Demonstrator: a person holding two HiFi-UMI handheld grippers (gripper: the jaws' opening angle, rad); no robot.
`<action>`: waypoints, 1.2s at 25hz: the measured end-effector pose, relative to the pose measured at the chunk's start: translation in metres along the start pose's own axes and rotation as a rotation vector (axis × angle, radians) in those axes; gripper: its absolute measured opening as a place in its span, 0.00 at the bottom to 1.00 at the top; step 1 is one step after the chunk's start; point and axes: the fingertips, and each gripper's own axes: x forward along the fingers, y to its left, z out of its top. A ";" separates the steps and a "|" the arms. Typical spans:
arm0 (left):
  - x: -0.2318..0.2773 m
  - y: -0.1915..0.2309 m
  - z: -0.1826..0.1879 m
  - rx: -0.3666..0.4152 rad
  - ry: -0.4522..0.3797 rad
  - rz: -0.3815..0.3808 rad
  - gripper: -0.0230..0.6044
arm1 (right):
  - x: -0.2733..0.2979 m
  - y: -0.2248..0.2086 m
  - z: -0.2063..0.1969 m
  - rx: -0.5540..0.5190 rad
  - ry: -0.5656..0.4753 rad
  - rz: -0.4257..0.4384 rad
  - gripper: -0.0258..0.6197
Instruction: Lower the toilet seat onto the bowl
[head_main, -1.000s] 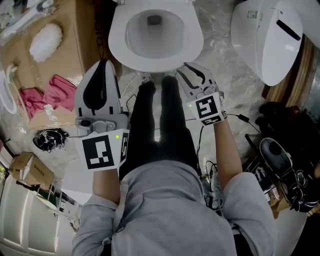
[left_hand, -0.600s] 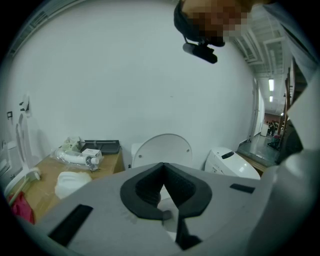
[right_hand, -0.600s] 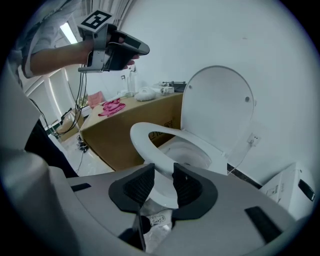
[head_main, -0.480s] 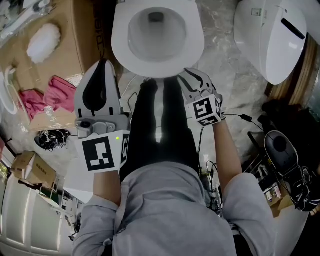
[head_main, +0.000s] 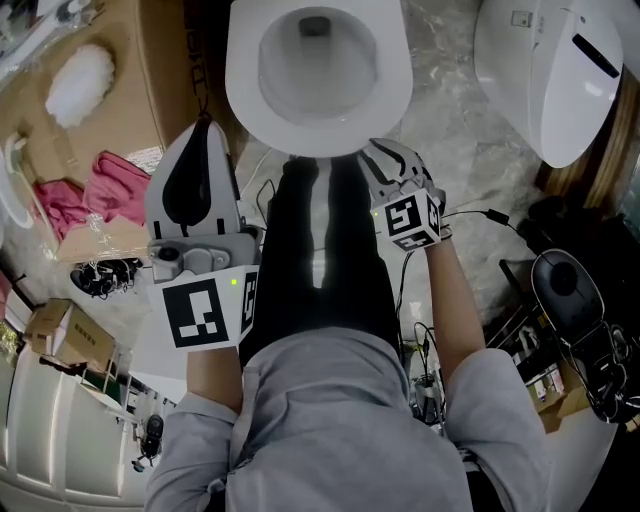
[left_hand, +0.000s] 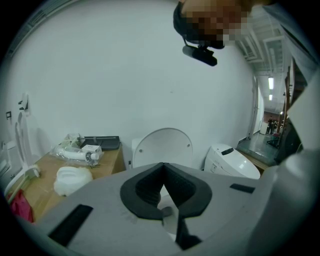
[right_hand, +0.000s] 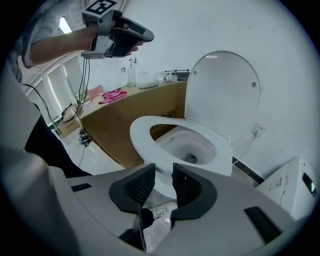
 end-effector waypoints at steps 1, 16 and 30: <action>0.000 0.000 -0.002 0.001 0.002 -0.001 0.03 | 0.002 0.001 -0.003 0.004 0.003 -0.001 0.19; 0.005 -0.004 -0.014 0.011 0.021 -0.006 0.03 | 0.025 -0.010 -0.028 0.072 0.027 -0.079 0.06; -0.007 0.007 0.024 0.017 -0.044 -0.004 0.03 | -0.011 -0.025 0.018 0.151 -0.043 -0.160 0.04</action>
